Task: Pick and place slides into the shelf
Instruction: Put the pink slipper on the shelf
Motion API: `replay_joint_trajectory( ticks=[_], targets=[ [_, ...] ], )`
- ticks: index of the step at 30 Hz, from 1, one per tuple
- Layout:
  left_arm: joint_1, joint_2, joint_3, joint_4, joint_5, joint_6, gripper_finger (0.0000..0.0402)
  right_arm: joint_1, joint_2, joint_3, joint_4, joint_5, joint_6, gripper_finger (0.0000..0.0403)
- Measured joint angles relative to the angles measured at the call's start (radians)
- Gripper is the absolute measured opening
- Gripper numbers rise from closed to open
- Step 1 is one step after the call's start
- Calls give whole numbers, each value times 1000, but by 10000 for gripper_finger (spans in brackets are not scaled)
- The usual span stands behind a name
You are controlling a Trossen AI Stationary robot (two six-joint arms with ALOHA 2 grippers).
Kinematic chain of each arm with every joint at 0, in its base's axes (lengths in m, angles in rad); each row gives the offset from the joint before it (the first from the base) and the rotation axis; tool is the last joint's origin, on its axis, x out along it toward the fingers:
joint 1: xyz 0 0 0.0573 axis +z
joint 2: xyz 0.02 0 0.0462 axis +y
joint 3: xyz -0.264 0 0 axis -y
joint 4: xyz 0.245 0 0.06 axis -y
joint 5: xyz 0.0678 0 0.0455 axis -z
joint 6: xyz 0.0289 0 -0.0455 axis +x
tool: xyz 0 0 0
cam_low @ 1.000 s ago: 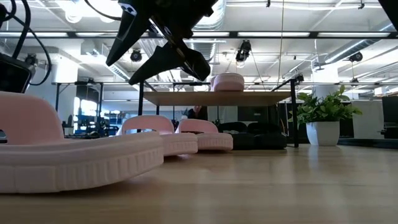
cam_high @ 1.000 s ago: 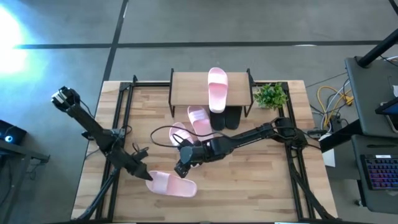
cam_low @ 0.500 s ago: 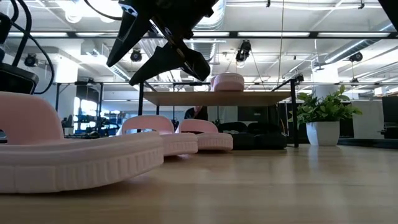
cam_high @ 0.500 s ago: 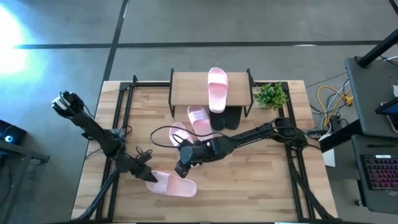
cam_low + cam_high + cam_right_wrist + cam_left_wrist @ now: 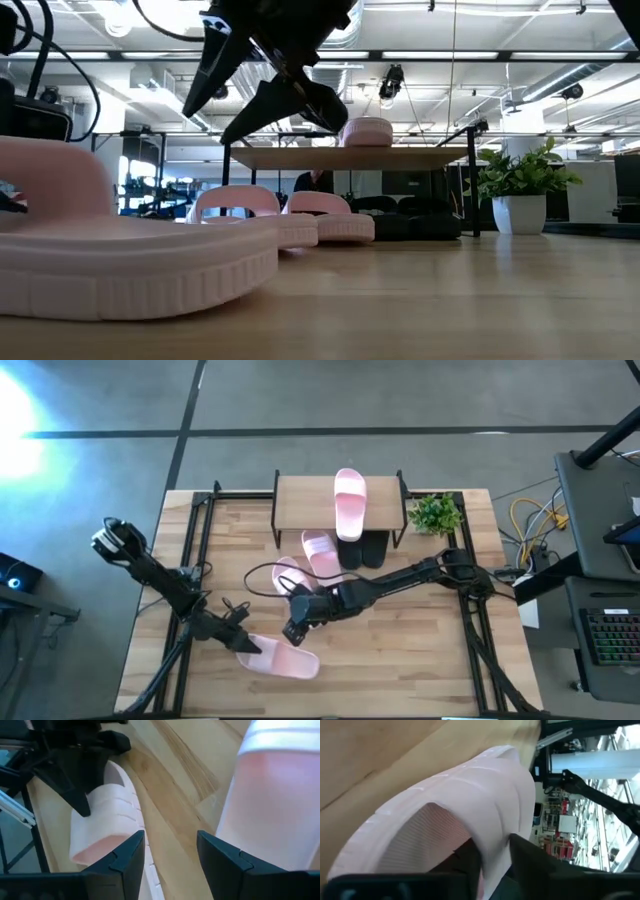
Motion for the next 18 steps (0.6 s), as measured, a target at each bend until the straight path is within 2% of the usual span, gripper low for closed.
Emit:
replay_joint_trajectory(
  ticks=[5, 8, 12, 18],
  targets=[
    [1, 5, -2, 24, -17, 37, 10, 0, -16, 0, -7, -45, 84, 171],
    [10, -20, -13, 34, -68, 54, 8, 2, -36, 0, -22, -33, 168, 171],
    [56, -94, -17, 53, -151, 109, 3, 5, -95, 0, -113, 40, 311, 171],
    [183, -233, -28, 28, -127, 199, 1, 16, -216, -2, -241, 135, 417, 171]
  ],
)
